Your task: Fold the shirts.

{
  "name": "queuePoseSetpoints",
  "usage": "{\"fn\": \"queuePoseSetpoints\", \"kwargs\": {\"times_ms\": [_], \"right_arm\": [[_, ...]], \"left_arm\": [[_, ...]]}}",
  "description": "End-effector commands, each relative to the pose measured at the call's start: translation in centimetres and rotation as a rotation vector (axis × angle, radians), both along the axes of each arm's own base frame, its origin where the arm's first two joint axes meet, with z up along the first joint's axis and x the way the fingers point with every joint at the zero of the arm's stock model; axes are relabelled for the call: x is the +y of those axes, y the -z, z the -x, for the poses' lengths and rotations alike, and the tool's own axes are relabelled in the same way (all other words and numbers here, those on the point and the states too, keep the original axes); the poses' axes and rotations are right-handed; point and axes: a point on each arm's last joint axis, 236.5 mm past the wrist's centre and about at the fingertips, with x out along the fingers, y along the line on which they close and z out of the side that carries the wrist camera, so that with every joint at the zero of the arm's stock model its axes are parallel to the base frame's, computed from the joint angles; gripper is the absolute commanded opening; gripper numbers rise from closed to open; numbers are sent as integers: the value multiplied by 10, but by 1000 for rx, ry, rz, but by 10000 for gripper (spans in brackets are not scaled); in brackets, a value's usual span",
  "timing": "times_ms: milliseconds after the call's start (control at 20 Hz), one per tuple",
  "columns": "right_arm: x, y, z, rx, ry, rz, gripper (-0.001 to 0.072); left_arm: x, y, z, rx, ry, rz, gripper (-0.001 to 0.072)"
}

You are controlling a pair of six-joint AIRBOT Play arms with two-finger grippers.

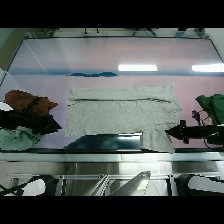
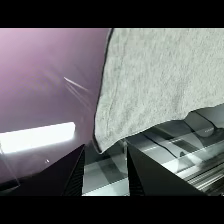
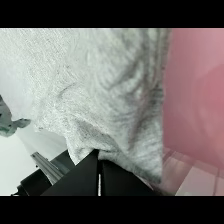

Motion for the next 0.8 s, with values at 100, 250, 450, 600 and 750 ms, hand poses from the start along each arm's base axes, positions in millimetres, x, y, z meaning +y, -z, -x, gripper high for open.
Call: {"fn": "queuePoseSetpoints", "kwargs": {"times_ms": [100, 250, 450, 600, 750], "right_arm": [[-2, 2, -1, 2, 8, 12, 16], [-1, 1, 0, 3, 4, 4, 16], [3, -4, 2, 4, -5, -20, 16], [5, -10, 2, -1, -12, -35, 16], [-3, -29, 0, -18, -9, -85, 15]], "left_arm": [[-8, 20, 14, 35, -37, 71, 285], [-38, 35, 19, 94, -2, 160, 286], [-76, 48, 12, 120, 85, 209, 285], [-80, 40, -8, 73, 130, 200, 33], [-67, 18, -19, 20, 131, 188, 14]]}}
